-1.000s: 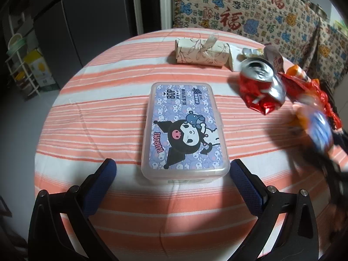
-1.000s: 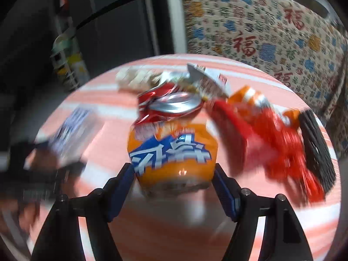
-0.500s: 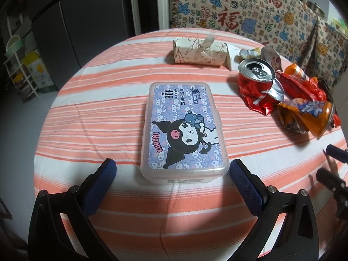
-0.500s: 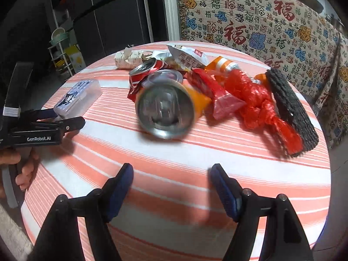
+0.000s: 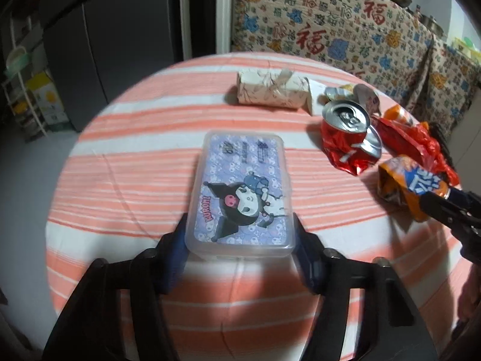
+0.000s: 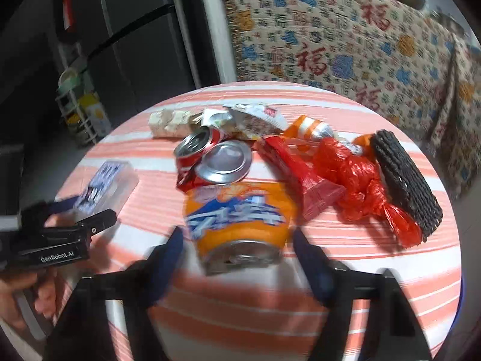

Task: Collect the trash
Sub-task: 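Grasp the clear cartoon plastic box with the left gripper while the right gripper grasps the orange soda can, then carry the plastic box and orange can over the blue wastebasket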

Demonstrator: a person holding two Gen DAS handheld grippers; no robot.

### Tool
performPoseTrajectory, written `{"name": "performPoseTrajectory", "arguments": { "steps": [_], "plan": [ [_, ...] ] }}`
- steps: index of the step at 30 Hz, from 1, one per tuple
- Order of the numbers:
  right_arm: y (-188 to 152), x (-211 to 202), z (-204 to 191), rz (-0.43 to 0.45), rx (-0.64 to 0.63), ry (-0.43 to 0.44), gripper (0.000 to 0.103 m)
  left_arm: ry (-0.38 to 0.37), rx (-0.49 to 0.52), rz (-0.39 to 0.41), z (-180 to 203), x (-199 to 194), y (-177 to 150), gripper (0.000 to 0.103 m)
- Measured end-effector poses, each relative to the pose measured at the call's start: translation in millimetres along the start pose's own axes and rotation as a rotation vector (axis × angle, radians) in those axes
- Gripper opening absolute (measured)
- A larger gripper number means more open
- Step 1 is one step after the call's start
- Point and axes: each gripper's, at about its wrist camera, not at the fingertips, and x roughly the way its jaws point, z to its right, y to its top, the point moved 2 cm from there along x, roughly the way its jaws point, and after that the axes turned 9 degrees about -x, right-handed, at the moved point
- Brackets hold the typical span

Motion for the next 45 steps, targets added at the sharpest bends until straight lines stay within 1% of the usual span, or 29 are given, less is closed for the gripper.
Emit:
{"name": "performPoseTrajectory", "arguments": {
  "steps": [2,7,9,15,17,27,37,41,45],
  "plan": [
    [-1.2,-2.0,0.3,0.002,0.007,0.002,0.068,0.0,-0.001,0.018,-0.9,-4.1,-1.0,0.062],
    [-8.5,-22.5,-1.9,0.045,-0.006,0.009,0.068,-0.04,0.004,0.044,3.8,-21.4,-1.9,0.062],
    [-9.0,-33.8,-2.1,0.063,-0.016,0.017,0.068,-0.053,0.012,0.055,8.8,-30.6,-3.3,0.062],
    [-12.2,-61.5,7.6,0.078,-0.024,0.019,0.068,-0.101,0.03,0.065,30.2,-50.3,-9.9,0.062],
    [-14.0,-68.4,14.3,0.081,-0.017,0.014,0.068,-0.116,0.056,0.064,45.4,-54.6,-13.7,0.062],
    [-36.4,-104.3,74.4,0.096,0.08,-0.042,0.068,-0.197,0.158,0.041,121.7,-69.0,-39.7,0.062],
    [-53.7,-133.2,125.7,0.13,0.145,-0.091,0.068,-0.297,0.273,0.015,216.4,-82.6,-56.8,0.062],
    [-58.7,-150.9,160.5,0.143,0.179,-0.13,0.068,-0.351,0.314,0.001,259.8,-85.3,-56.3,0.061],
    [-64.4,-174.4,208.8,0.155,0.213,-0.208,0.068,-0.408,0.367,-0.01,311.7,-84.6,-55.7,0.062]
  ]
}}
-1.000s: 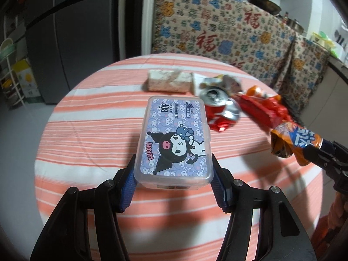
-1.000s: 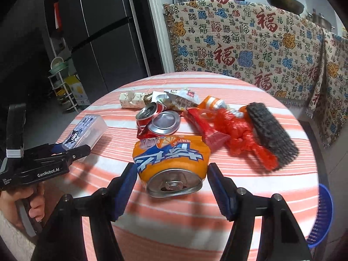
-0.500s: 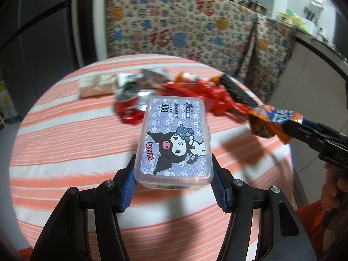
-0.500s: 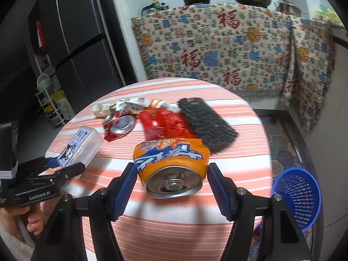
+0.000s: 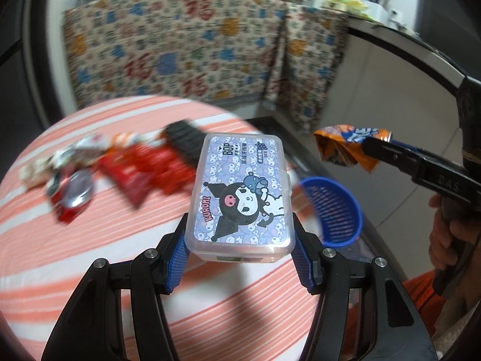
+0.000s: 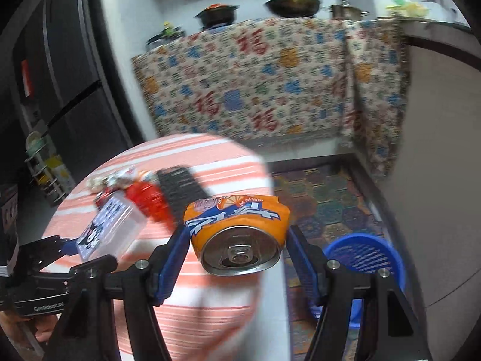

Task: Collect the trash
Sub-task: 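Carry the plastic box and orange can over the blue wastebasket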

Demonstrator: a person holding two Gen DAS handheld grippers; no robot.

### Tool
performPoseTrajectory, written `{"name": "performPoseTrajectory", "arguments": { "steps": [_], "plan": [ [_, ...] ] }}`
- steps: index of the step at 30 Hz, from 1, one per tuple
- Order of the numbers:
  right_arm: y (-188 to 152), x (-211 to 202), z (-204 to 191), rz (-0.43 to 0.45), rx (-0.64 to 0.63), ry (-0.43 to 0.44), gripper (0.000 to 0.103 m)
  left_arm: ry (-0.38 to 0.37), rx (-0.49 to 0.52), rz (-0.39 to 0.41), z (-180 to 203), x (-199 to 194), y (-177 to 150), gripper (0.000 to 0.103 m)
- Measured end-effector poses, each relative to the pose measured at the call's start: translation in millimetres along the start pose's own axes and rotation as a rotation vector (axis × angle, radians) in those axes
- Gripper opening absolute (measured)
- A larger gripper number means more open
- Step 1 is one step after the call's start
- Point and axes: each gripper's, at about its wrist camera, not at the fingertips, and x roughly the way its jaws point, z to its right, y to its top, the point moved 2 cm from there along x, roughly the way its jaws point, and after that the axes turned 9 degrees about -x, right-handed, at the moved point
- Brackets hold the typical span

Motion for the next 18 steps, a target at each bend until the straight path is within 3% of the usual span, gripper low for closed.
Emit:
{"name": "performPoseTrajectory", "arguments": {
  "steps": [9,13,18],
  "plan": [
    [-4.7,1.8,136.6,-0.059,0.136,-0.151,0.068,-0.131,0.07,-0.077,97.1,81.2,23.2,0.062],
    [-16.8,10.7,179.9,-0.076,0.192,-0.194,0.068,-0.155,0.103,-0.11,135.6,123.1,17.7,0.062],
    [-42.5,25.4,221.5,-0.094,0.261,-0.224,0.068,-0.17,0.095,-0.161,156.6,169.9,8.2,0.062]
  ]
}}
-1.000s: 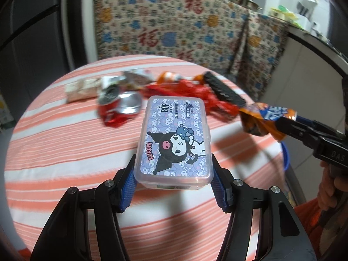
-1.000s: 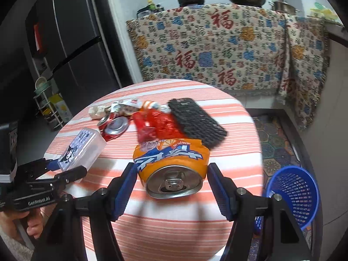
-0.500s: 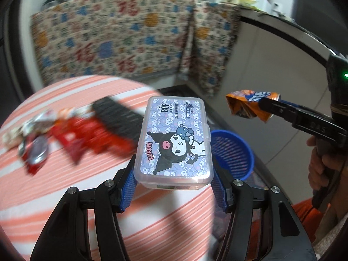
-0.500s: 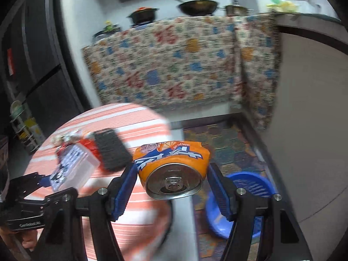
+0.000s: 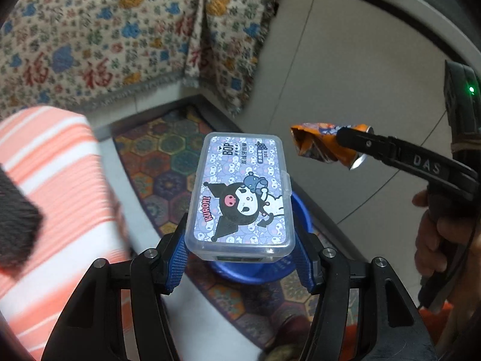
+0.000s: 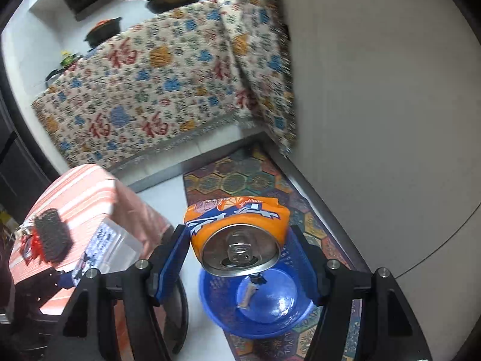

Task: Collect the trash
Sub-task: 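Carry the plastic box and orange can over the blue wastebasket, then open both grippers to drop the box and can into the basket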

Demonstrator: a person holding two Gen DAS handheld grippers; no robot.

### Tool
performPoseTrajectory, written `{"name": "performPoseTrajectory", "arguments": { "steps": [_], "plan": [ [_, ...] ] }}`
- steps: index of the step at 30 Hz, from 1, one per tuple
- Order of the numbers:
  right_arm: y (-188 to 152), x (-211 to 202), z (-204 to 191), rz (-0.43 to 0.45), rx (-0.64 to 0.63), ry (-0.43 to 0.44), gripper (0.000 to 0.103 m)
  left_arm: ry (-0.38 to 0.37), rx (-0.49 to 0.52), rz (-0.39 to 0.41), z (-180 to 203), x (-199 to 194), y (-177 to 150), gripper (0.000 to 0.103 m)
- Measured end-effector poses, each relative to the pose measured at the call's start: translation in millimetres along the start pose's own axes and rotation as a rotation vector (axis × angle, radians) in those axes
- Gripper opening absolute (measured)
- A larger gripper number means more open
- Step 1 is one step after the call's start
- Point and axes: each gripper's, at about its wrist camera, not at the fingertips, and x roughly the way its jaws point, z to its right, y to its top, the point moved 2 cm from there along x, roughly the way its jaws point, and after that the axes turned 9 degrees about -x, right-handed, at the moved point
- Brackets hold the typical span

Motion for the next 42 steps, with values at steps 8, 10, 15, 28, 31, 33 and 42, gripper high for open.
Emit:
{"name": "performPoseTrajectory", "arguments": {
  "steps": [8,10,15,28,31,33,42],
  "plan": [
    [-15.5,39.4,34.5,-0.09,0.08,0.014,0.068,0.004,0.023,-0.057,13.2,53.5,-7.4,0.062],
    [-18.2,49.6,43.0,-0.115,0.117,0.023,0.068,0.012,0.021,-0.074,13.7,65.2,-10.0,0.062],
    [-23.0,66.7,58.7,-0.151,0.17,0.022,0.068,0.025,0.006,-0.101,8.6,87.4,-12.5,0.062],
    [-27.9,91.8,63.7,-0.208,0.223,0.035,0.068,0.053,0.017,-0.153,10.4,134.8,-20.8,0.062],
    [-30.8,99.4,63.7,-0.227,0.235,0.047,0.069,0.05,0.032,-0.155,12.2,140.7,-23.5,0.062],
    [-31.1,103.1,65.3,-0.228,0.243,0.057,0.071,0.04,0.038,-0.175,12.9,147.2,-26.5,0.063],
    [-16.8,78.4,73.3,-0.173,0.249,0.049,0.078,0.016,-0.036,-0.084,4.1,118.9,-9.2,0.09]
  ]
}}
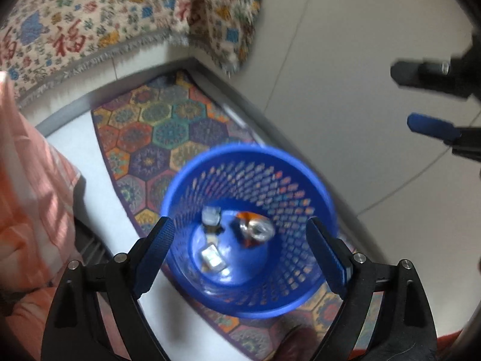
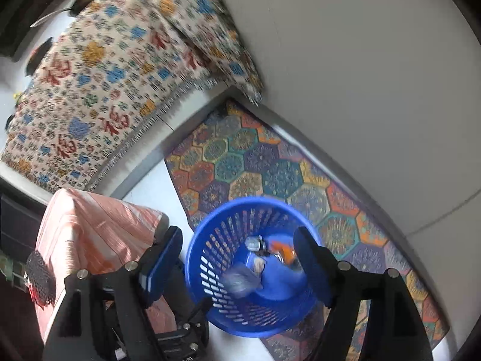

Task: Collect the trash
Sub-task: 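Open both grippers to drop the box and can into the basket, then move both tools back over the table toward the red can and sponge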

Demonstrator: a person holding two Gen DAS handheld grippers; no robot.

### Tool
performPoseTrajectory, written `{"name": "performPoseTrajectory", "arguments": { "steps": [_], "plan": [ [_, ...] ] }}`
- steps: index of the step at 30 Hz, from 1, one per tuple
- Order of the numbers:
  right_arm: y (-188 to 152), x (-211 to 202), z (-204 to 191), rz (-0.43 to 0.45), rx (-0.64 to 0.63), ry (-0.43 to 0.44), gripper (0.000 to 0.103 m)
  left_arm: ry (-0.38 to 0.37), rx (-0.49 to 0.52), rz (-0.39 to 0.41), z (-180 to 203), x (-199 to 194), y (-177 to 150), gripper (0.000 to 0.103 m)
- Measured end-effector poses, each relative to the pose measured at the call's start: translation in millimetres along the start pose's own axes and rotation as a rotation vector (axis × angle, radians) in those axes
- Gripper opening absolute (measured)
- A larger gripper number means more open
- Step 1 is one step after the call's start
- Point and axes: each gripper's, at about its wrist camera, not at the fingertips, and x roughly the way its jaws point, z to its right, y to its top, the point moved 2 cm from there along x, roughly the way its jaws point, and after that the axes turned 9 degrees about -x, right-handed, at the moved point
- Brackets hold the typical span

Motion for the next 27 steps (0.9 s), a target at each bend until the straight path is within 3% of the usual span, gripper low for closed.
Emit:
{"name": "performPoseTrajectory", "arguments": {
  "steps": [6,10,13,16,19,23,27],
  "plan": [
    [15.6,-46.0,-32.4,0.168,-0.139,-0.082,0.078,-0.05,-0.048,0.087,-2.8,-81.2,16.4,0.09],
    [18.7,-68.4,-63.2,0.265,-0.253,-0.127,0.078,-0.052,-0.036,0.127,-13.9,-151.4,1.9,0.09],
    [14.6,-82.5,-92.3,0.316,-0.323,-0.117,0.078,-0.016,-0.03,0.146,-34.6,-195.8,-22.9,0.094],
    [-1.5,-97.7,-131.8,0.356,-0.427,-0.079,0.078,0.079,-0.053,0.152,-80.6,-233.6,-57.0,0.095],
    [-29.2,-103.7,-178.4,0.34,-0.495,0.008,0.078,0.211,-0.088,0.137,-137.9,-255.2,-89.1,0.095],
    [-80.6,-98.7,-255.8,0.229,-0.609,0.154,0.078,0.365,-0.189,0.143,-218.0,-282.0,-122.6,0.095],
    [-149.7,-81.3,-333.4,0.085,-0.734,0.248,0.078,0.455,-0.292,0.158,-283.2,-299.8,-143.6,0.095]
  ]
}}
